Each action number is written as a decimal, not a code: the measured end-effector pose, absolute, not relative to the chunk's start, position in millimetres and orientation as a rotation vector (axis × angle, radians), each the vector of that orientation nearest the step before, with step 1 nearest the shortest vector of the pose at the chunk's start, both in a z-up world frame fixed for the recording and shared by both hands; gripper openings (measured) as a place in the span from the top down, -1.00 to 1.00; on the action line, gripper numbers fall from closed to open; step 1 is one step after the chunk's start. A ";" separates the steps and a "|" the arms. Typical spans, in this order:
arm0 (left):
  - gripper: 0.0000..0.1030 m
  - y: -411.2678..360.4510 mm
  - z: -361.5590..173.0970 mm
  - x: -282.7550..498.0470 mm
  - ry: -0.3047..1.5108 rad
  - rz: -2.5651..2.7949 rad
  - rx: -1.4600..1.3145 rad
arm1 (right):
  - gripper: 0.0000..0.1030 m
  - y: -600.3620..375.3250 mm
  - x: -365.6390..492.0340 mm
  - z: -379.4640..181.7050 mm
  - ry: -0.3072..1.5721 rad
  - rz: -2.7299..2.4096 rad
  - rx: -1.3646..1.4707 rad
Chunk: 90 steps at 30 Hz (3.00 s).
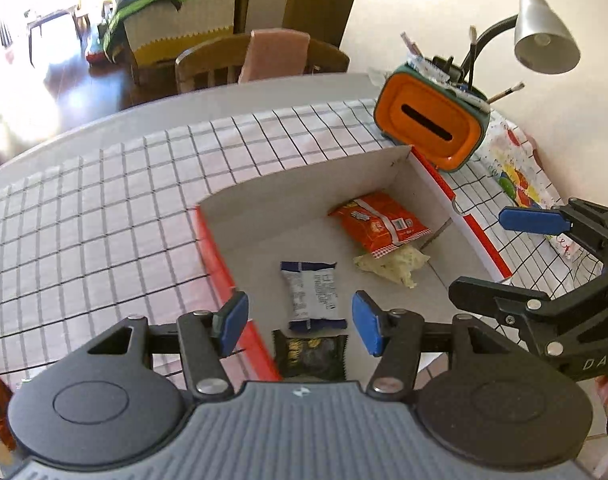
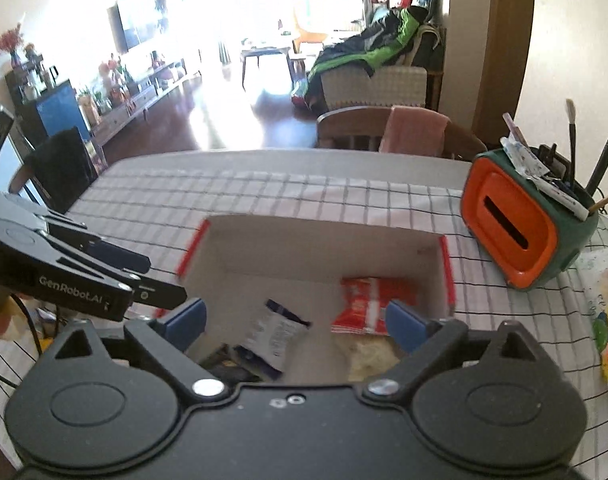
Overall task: Organize snacks
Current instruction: 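Withdraw both tools from the box back toward the snack pile, then grasp the yellow packet with the right tool while the left tool grasps the blue-wrapped candy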
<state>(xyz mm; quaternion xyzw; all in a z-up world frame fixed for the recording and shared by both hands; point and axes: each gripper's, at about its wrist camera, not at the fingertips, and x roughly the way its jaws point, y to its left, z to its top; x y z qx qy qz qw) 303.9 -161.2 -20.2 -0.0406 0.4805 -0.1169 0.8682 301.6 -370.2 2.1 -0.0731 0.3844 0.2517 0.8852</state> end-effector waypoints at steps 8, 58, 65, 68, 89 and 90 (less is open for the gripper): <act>-0.37 -115.7 -2.0 249.2 0.882 -0.224 -0.047 | -0.99 -331.5 267.0 9.3 0.758 0.596 -0.086; -0.86 35.0 -141.6 60.7 0.950 -0.267 0.068 | -0.95 -87.0 184.2 -139.8 0.990 0.882 -0.422; -0.86 32.5 -151.5 60.0 0.962 -0.292 0.111 | -0.75 -55.8 185.8 -163.4 1.032 0.929 -0.484; -0.85 28.4 -155.5 61.4 0.963 -0.308 0.142 | -0.56 -45.1 182.4 -169.2 1.023 0.968 -0.555; 0.00 21.3 -173.4 96.0 1.022 -0.359 0.211 | 0.14 -64.8 207.5 -166.9 1.044 0.916 -0.509; 0.04 20.7 -173.5 97.0 1.019 -0.363 0.215 | 0.14 -68.0 208.3 -166.3 1.044 0.912 -0.504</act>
